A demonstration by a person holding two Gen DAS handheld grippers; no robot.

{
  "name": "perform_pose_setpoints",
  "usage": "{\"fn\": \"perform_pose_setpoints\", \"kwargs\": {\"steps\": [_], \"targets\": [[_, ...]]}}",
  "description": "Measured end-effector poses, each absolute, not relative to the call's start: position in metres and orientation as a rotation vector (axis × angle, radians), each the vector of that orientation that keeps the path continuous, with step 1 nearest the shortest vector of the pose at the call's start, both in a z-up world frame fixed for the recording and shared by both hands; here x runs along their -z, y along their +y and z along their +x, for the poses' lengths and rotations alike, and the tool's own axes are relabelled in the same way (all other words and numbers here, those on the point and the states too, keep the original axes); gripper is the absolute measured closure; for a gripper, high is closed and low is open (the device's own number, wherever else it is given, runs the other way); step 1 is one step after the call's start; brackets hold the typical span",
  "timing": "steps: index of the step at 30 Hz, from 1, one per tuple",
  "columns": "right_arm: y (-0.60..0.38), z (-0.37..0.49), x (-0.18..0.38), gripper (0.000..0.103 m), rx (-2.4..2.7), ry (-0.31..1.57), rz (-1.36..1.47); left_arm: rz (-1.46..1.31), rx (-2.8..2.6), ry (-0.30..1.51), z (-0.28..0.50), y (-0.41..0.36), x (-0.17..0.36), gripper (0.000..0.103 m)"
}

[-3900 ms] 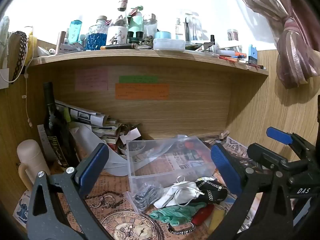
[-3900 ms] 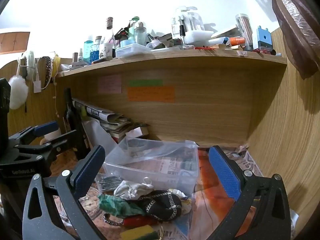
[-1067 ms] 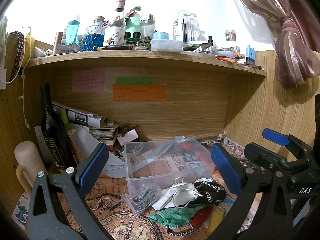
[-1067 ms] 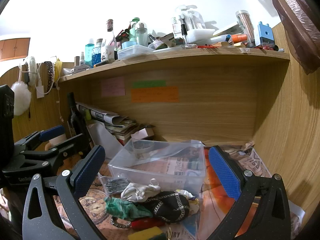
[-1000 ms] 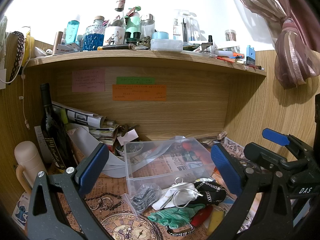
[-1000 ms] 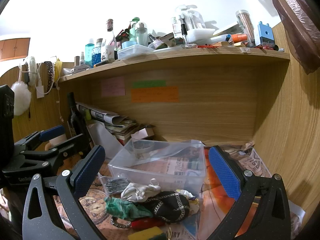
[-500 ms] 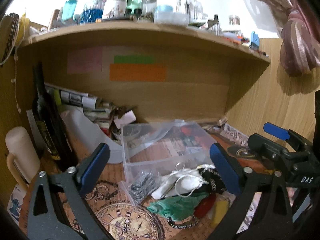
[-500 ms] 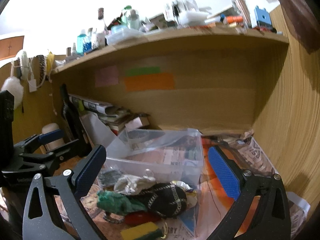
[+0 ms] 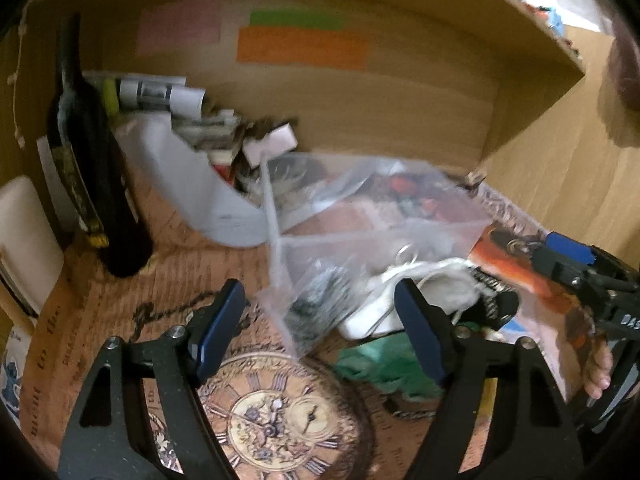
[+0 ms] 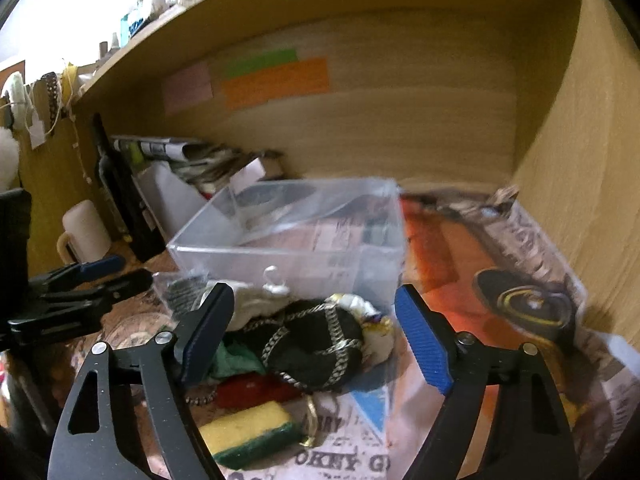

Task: Organize soft objects
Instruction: 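Grasp the white cloth with the right tool while the left tool grasps the clear bag of metal pieces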

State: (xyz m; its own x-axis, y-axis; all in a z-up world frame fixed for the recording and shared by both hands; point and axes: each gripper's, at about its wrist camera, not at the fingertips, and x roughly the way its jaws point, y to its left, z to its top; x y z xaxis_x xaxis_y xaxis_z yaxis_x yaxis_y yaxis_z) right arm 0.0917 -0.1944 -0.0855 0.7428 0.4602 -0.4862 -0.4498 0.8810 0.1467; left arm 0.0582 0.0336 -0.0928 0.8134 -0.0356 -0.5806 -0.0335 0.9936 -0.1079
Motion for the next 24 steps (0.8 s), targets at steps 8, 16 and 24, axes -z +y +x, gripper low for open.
{"fn": "perform_pose_setpoints", "kwargs": {"steps": [8, 16, 24], "targets": [[-0.168, 0.107, 0.096, 0.03, -0.6, 0.593, -0.003, -0.145, -0.001, 0.739, 0.085, 0.046, 0.121, 0.034], [-0.146, 0.126, 0.114, 0.047, -0.675, 0.717, 0.011, -0.176, 0.041, 0.834, 0.108, 0.047, 0.143, 0.055], [-0.137, 0.129, 0.119, 0.086, -0.71, 0.751, 0.016, -0.154, 0.065, 0.806, 0.102, 0.04, 0.142, 0.07]]}}
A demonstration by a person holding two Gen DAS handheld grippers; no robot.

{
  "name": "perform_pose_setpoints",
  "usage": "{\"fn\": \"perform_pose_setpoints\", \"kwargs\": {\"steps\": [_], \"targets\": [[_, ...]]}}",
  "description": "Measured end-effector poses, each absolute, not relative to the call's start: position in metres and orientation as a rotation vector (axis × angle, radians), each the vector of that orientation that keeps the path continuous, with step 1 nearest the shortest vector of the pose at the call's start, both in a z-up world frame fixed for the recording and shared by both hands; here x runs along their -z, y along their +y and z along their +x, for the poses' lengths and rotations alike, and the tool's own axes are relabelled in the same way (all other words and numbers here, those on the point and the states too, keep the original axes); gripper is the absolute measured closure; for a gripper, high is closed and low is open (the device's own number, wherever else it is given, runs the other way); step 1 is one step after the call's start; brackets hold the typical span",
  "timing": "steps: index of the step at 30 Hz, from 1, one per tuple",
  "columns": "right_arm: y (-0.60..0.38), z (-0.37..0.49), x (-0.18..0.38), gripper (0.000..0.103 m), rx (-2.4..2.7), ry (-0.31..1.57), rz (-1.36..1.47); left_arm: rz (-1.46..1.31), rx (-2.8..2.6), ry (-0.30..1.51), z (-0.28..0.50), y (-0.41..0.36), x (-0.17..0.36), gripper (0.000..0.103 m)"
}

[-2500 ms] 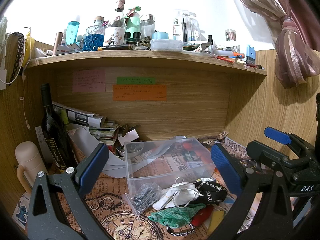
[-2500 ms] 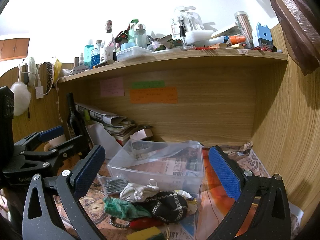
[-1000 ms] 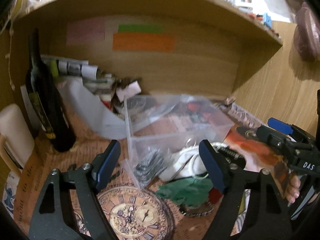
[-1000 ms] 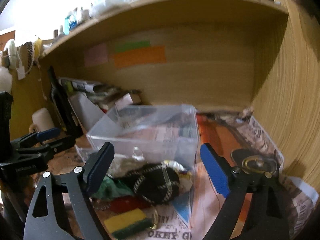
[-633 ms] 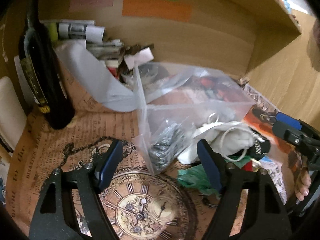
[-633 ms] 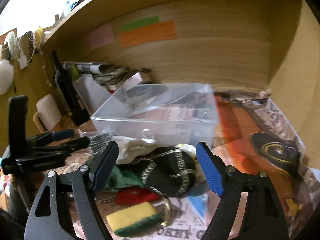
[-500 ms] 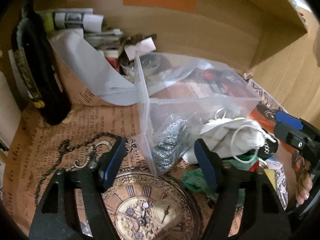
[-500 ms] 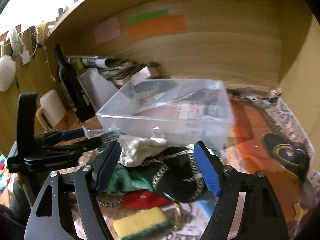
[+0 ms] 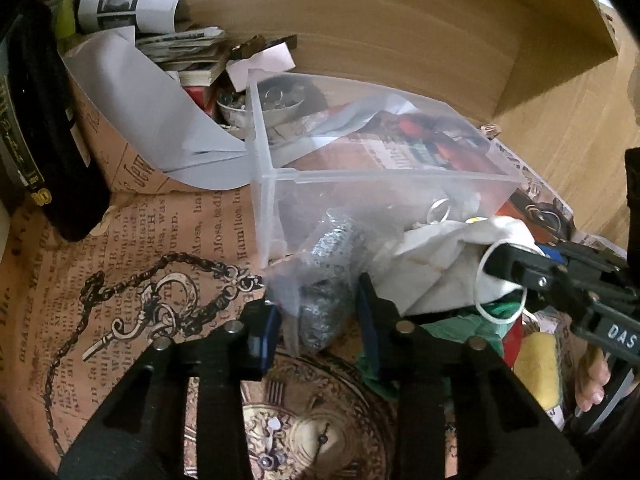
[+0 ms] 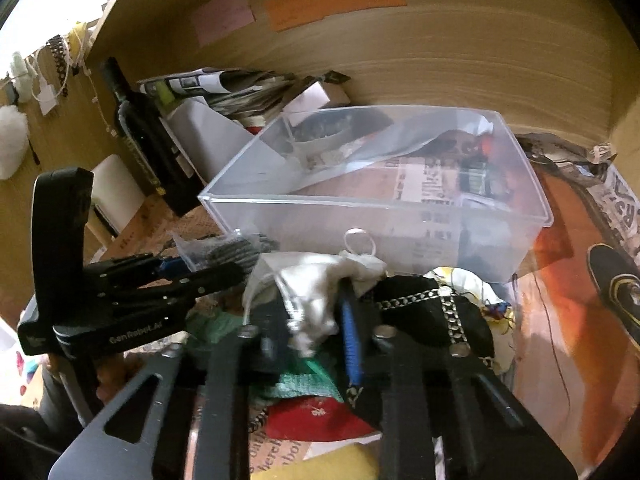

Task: Organize soft objects
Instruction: 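Grasp the white cloth with the right tool while the left tool grasps the clear bag of metal pieces, then carry the white cloth with the right tool while the left tool carries the bag over the clear box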

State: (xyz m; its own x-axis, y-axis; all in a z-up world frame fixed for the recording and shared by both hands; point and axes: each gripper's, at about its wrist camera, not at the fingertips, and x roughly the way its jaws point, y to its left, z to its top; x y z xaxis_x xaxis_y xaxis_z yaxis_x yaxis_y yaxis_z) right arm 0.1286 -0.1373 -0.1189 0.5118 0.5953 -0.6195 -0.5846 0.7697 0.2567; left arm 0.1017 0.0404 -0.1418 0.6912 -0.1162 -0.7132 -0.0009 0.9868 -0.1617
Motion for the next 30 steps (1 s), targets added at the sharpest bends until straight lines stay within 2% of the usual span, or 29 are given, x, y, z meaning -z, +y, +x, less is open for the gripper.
{"fn": "perform_pose_setpoints", "kwargs": {"steps": [4, 8, 20, 30], "targets": [[-0.136, 0.123, 0.113, 0.089, -0.692, 0.709, -0.01, -0.137, 0.057, 0.783, 0.094, 0.038, 0.138, 0.077], [-0.14, 0.118, 0.104, 0.09, -0.691, 0.669, -0.002, -0.123, 0.057, 0.748, 0.083, 0.038, 0.128, 0.08], [-0.162, 0.101, 0.062, 0.091, -0.665, 0.524, 0.033, -0.102, 0.059, 0.604, 0.052, 0.034, 0.079, 0.081], [-0.187, 0.105, 0.03, 0.091, -0.599, 0.388, 0.074, -0.109, 0.046, 0.509, 0.063, 0.034, 0.047, 0.081]]}}
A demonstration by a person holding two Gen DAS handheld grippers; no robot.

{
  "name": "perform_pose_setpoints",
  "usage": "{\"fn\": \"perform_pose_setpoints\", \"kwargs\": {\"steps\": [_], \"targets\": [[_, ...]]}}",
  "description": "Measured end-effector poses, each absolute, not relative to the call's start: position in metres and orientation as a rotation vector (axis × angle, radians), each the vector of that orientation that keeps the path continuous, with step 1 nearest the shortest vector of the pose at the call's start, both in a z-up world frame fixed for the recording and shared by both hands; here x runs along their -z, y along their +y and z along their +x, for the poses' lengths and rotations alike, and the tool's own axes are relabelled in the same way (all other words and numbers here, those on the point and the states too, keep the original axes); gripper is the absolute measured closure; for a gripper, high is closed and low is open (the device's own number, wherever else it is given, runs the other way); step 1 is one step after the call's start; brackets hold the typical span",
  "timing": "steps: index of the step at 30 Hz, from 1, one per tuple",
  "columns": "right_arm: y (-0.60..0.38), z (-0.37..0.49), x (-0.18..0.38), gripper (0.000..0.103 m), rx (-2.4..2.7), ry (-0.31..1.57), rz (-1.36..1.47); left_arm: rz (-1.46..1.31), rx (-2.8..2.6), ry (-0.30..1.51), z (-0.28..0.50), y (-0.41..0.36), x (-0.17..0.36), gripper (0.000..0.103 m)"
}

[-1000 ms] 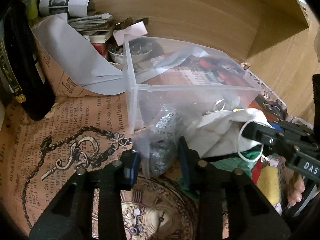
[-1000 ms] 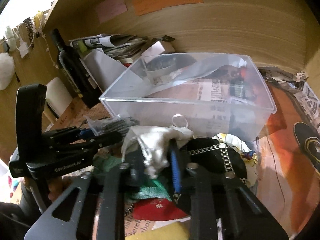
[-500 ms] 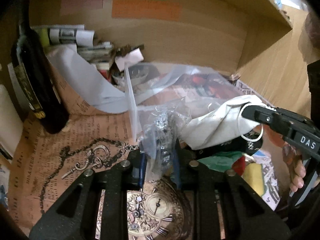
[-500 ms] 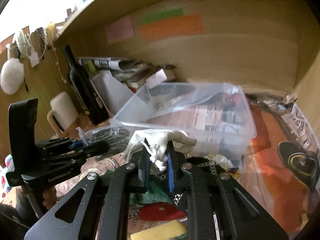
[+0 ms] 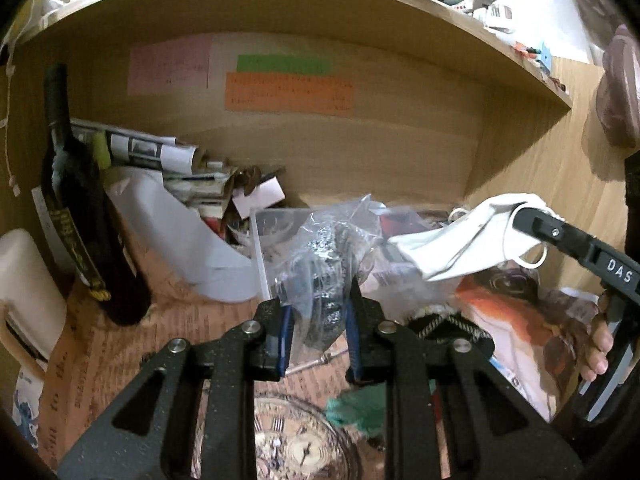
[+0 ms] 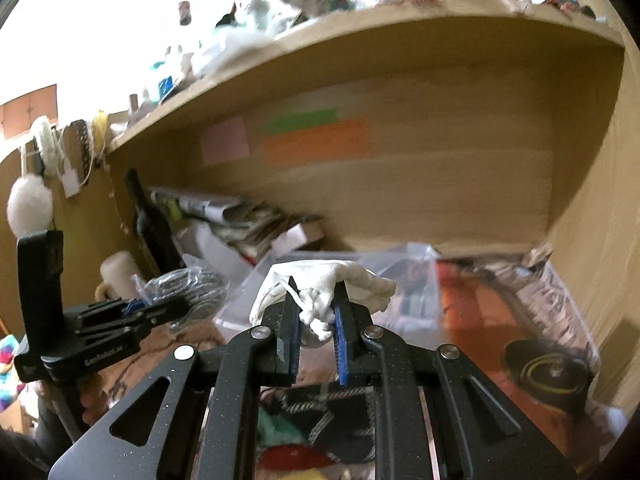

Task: Organize soft objects
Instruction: 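Carry the white cloth with the right tool while the left tool carries the bag over the clear box, then open the left tool to drop the bag into the box while the right tool releases the white cloth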

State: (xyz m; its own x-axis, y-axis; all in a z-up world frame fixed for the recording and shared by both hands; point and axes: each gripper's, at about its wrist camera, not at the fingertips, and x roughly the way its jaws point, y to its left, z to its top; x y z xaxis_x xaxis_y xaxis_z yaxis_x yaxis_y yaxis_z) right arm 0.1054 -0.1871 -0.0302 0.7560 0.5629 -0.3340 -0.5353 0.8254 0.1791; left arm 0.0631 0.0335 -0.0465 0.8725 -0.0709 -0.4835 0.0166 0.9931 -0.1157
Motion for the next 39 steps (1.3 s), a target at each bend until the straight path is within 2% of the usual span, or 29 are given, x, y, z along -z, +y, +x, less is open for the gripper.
{"fn": "perform_pose_setpoints", "kwargs": {"steps": [13, 30, 39], "targets": [[-0.177, 0.16, 0.035, 0.091, -0.514, 0.411, 0.029, -0.081, 0.024, 0.553, 0.126, 0.035, 0.042, 0.081], [-0.142, 0.226, 0.08, 0.091, -0.468, 0.583, -0.081, -0.038, 0.049, 0.803, 0.211, 0.025, 0.092, 0.081], [-0.137, 0.238, 0.094, 0.09, -0.439, 0.661, -0.12, 0.01, 0.044, 0.852, 0.232, 0.019, 0.11, 0.081]]}}
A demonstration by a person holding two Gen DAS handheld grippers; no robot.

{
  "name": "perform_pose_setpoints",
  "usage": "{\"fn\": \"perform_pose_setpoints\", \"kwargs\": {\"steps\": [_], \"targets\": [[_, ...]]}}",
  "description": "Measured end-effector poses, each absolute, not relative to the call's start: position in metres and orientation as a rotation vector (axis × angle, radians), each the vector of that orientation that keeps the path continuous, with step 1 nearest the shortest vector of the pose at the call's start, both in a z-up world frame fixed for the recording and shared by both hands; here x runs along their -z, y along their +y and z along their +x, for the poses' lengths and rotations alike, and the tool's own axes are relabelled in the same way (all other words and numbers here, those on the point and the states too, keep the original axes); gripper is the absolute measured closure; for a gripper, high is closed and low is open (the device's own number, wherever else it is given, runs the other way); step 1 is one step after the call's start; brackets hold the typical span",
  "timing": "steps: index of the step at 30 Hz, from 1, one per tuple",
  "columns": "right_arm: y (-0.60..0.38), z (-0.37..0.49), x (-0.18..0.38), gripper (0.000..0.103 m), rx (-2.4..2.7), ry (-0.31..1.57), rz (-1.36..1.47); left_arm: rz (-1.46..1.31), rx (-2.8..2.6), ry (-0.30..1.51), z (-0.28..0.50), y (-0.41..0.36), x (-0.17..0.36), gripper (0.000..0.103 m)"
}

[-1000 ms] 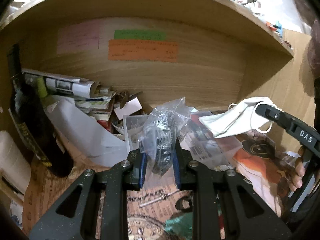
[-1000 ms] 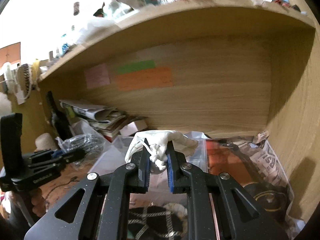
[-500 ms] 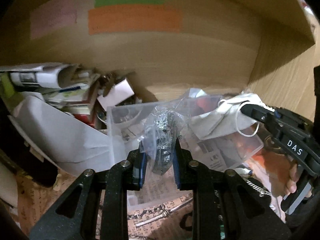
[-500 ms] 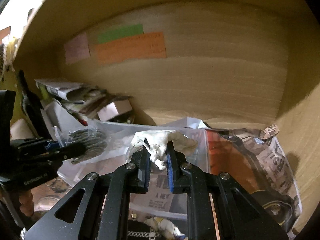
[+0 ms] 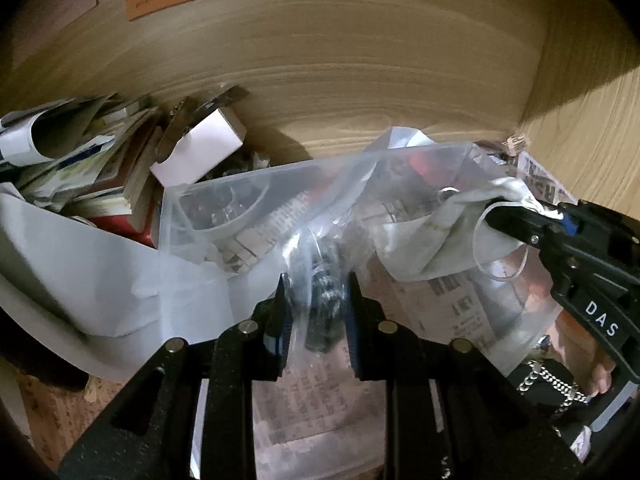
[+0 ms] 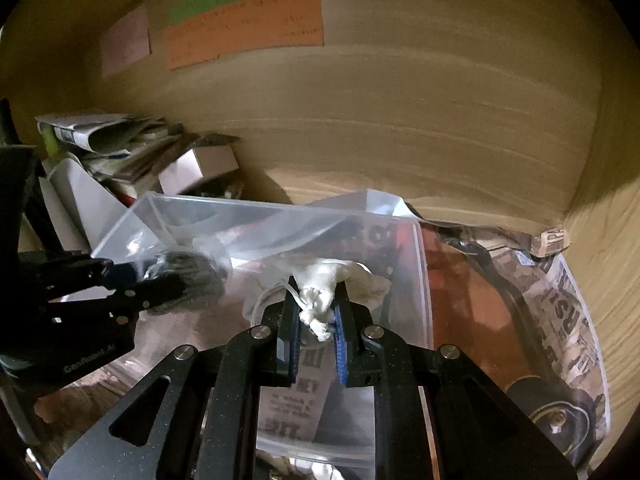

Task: Organize soft objects
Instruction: 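Open the left tool to drop the bag into the box while the right tool releases the white cloth, then grasp the green cloth with the left tool while the right tool grasps the black chain-studded cap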

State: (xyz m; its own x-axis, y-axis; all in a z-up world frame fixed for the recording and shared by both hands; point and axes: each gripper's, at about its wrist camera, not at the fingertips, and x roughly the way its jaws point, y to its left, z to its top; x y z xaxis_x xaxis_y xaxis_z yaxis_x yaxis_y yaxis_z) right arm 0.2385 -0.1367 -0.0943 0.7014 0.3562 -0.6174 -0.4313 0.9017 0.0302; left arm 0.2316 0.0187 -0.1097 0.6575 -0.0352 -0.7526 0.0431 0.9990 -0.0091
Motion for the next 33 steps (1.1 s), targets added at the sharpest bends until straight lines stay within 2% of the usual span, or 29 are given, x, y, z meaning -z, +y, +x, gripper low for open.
{"fn": "perform_pose_setpoints", "kwargs": {"steps": [6, 7, 11, 13, 15, 20, 28, 33], "targets": [[-0.136, 0.237, 0.097, 0.088, -0.441, 0.693, -0.157, 0.003, 0.064, 0.856, 0.229, 0.02, 0.107, 0.075], [-0.137, 0.236, 0.097, 0.084, -0.443, 0.696, -0.163, 0.0, 0.069, 0.853, 0.227, 0.02, 0.106, 0.073], [-0.139, 0.226, 0.093, 0.06, -0.441, 0.679, -0.189, -0.003, 0.058, 0.802, 0.214, 0.021, 0.096, 0.047], [-0.141, 0.218, 0.089, 0.054, -0.437, 0.652, -0.2, -0.007, 0.056, 0.779, 0.204, 0.024, 0.088, 0.046], [-0.145, 0.209, 0.083, 0.051, -0.442, 0.627, -0.203, -0.016, 0.062, 0.759, 0.195, 0.027, 0.079, 0.046], [-0.158, 0.185, 0.062, 0.041, -0.465, 0.564, -0.162, -0.015, 0.067, 0.675, 0.163, 0.03, 0.055, 0.035], [-0.171, 0.143, 0.046, 0.036, -0.512, 0.494, -0.137, 0.002, 0.087, 0.613, 0.117, 0.027, 0.041, 0.017], [-0.175, 0.124, 0.057, 0.036, -0.535, 0.521, -0.13, 0.008, 0.114, 0.641, 0.095, 0.02, 0.052, 0.016]]}}
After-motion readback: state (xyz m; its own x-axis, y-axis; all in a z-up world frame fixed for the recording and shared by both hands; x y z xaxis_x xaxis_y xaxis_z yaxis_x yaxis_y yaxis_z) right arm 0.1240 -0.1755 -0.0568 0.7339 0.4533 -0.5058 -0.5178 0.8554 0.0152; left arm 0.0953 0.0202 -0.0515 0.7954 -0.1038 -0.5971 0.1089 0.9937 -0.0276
